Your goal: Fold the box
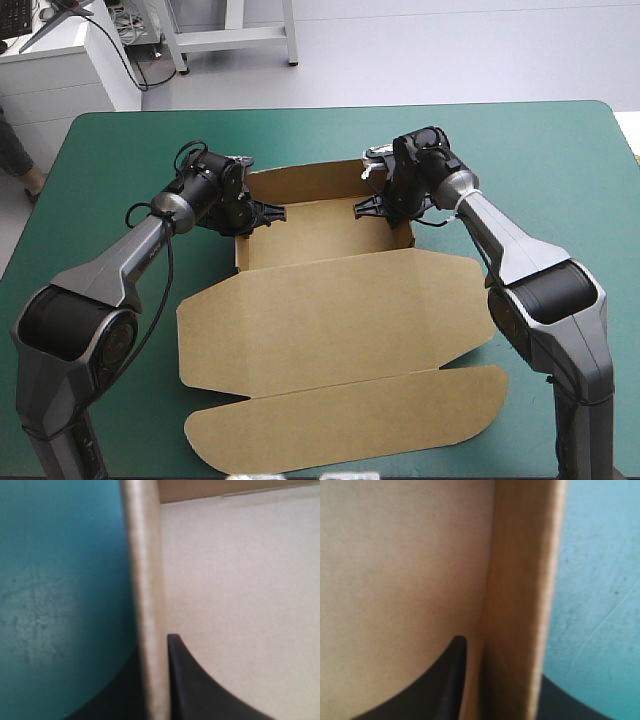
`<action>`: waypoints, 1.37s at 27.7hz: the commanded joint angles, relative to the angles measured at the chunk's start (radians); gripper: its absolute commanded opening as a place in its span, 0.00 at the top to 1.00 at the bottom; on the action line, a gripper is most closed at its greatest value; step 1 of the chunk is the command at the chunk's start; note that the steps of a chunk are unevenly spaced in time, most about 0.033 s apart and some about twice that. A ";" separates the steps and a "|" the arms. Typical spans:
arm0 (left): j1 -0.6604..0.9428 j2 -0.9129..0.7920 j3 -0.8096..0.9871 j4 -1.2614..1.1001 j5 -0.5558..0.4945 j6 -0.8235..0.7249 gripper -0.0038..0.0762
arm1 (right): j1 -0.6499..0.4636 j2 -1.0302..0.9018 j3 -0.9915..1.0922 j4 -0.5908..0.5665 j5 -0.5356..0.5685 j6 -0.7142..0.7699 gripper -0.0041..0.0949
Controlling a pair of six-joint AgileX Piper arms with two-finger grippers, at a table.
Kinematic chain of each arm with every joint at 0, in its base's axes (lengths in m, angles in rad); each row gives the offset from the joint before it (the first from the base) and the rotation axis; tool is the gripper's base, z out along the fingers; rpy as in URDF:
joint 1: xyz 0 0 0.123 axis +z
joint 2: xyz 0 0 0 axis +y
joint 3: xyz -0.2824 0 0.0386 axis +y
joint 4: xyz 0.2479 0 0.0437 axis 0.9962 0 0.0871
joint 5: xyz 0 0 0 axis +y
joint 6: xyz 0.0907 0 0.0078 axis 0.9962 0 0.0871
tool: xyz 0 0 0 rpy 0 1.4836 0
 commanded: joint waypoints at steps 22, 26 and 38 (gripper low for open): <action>0.047 -0.003 -0.051 -0.107 0.249 0.111 0.33 | 0.003 -0.024 -0.134 0.023 0.072 -0.018 0.46; 0.047 -0.020 -0.155 -0.123 0.272 0.111 0.33 | 0.003 -0.029 -0.190 0.023 0.072 -0.032 0.44; 0.047 -0.179 -0.253 -0.114 0.269 0.167 0.33 | 0.003 -0.141 -0.219 -0.031 0.072 -0.039 0.41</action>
